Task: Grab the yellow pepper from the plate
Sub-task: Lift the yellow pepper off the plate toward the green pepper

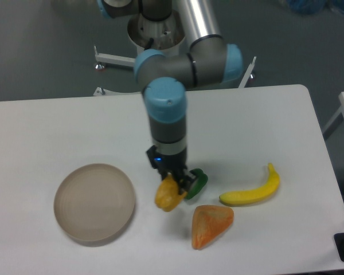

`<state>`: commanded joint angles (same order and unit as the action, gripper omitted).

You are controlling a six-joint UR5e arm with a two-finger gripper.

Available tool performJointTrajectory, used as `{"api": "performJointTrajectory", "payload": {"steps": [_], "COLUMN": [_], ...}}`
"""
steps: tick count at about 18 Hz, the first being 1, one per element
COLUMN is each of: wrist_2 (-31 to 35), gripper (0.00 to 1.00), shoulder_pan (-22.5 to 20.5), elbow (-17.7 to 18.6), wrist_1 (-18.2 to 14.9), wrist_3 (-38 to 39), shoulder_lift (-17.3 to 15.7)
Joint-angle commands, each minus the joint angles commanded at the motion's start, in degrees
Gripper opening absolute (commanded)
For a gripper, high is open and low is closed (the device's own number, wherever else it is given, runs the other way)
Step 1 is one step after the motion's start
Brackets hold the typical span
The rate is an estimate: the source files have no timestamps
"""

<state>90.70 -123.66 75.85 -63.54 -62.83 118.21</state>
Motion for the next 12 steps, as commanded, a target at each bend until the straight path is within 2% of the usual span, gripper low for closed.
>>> {"api": "performJointTrajectory", "payload": {"steps": [12], "wrist_2": [0.9], "gripper": [0.52], "shoulder_pan": [-1.6], "elbow": [-0.7], "wrist_1": [0.4], "wrist_3": [-2.4], "shoulder_lift": [0.5]}}
